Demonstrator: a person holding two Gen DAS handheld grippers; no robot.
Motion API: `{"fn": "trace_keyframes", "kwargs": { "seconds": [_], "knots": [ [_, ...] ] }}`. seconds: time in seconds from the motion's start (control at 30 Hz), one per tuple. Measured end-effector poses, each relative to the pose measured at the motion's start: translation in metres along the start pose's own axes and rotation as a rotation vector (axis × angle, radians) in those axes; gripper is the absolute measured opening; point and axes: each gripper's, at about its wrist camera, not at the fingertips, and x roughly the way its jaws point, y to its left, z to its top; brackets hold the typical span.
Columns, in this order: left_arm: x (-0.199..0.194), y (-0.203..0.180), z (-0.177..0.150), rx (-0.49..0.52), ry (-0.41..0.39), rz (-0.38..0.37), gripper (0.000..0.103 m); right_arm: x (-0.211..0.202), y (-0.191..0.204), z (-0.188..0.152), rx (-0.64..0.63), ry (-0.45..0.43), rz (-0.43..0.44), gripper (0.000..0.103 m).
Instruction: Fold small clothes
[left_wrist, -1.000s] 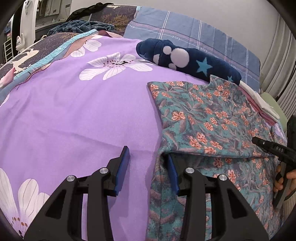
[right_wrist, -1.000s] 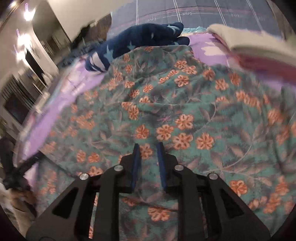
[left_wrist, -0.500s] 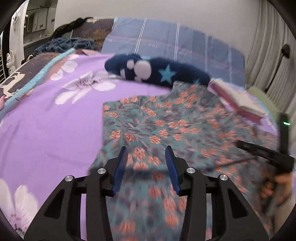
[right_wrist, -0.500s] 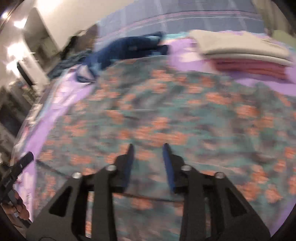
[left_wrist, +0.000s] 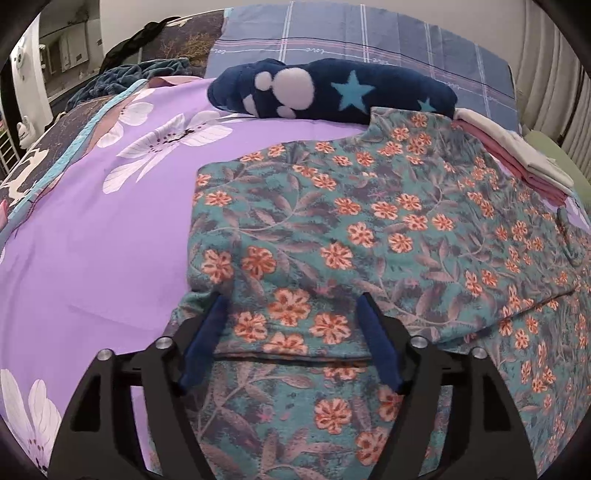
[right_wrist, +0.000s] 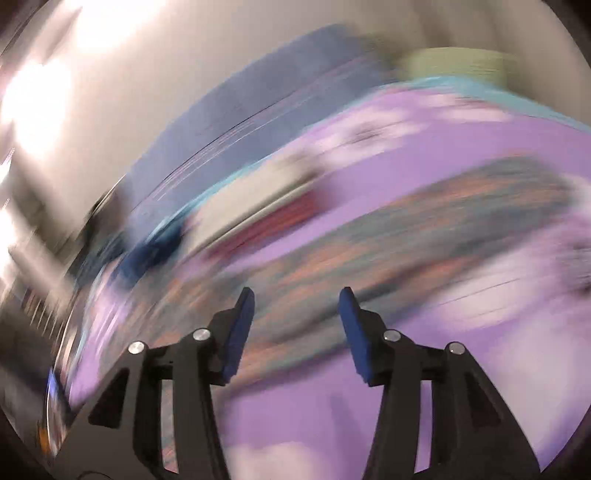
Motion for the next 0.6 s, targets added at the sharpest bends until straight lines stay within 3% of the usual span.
{"fn": "trace_keyframes", "kwargs": {
  "seconds": [0.17, 0.27, 0.37, 0.4, 0.43, 0.47, 0.5, 0.6],
  "knots": [
    [0.000, -0.002, -0.001, 0.007, 0.000, -0.012, 0.083, -0.012, -0.109, 0.028, 0.367, -0.059, -0.062, 0.052],
    [0.001, -0.005, -0.001, 0.018, 0.001, -0.004, 0.085, -0.007, -0.129, 0.034, 0.449, -0.092, 0.031, 0.056],
    [0.000, -0.005, -0.001, 0.019, 0.001, -0.003, 0.086, -0.001, -0.128, 0.043, 0.444, -0.120, 0.015, 0.058],
    [0.000, -0.005, -0.001, 0.018, 0.000, -0.007, 0.086, 0.003, -0.125, 0.047, 0.434, -0.122, -0.009, 0.054],
    [0.000, -0.005, -0.002, 0.017, 0.000, -0.009, 0.087, 0.007, -0.126, 0.049, 0.428, -0.119, -0.038, 0.036],
    [0.000, -0.005, -0.002, 0.016, -0.001, -0.012, 0.087, 0.016, -0.122, 0.052, 0.437, -0.098, -0.049, 0.013],
    [0.000, -0.004, -0.002, 0.015, -0.001, -0.015, 0.087, 0.024, -0.124, 0.053, 0.466, -0.068, -0.027, 0.005],
    [0.000, -0.004, -0.002, 0.014, -0.002, -0.018, 0.088, 0.026, -0.108, 0.056, 0.485, -0.094, 0.014, 0.004]
  ]
}}
